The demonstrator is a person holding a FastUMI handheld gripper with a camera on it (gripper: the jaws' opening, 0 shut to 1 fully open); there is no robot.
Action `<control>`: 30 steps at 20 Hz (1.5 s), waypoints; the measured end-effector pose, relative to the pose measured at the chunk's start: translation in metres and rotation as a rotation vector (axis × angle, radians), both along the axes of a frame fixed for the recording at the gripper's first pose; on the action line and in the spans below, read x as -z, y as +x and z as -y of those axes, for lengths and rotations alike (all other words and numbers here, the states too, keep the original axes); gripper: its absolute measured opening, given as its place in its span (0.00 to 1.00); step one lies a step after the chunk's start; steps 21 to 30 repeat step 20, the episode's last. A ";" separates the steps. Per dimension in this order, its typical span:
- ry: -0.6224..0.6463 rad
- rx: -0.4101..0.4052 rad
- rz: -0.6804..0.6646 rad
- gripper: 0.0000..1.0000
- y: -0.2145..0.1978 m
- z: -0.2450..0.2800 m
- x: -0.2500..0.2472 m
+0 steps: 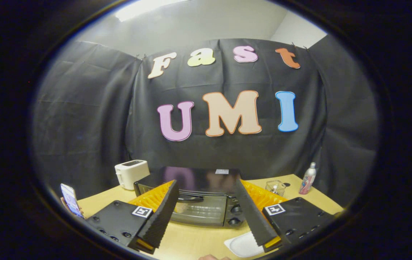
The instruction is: Open the toaster oven, put the food inside, and close the toaster oven door.
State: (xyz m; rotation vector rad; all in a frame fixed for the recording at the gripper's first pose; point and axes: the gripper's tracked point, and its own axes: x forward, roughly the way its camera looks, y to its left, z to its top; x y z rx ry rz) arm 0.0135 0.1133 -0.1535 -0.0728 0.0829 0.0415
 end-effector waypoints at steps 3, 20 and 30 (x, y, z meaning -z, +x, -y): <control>0.026 -0.047 -0.045 0.97 -0.001 -0.006 0.001; 0.044 -0.064 -0.002 0.97 -0.012 0.006 -0.021; 0.044 -0.064 -0.002 0.97 -0.012 0.006 -0.021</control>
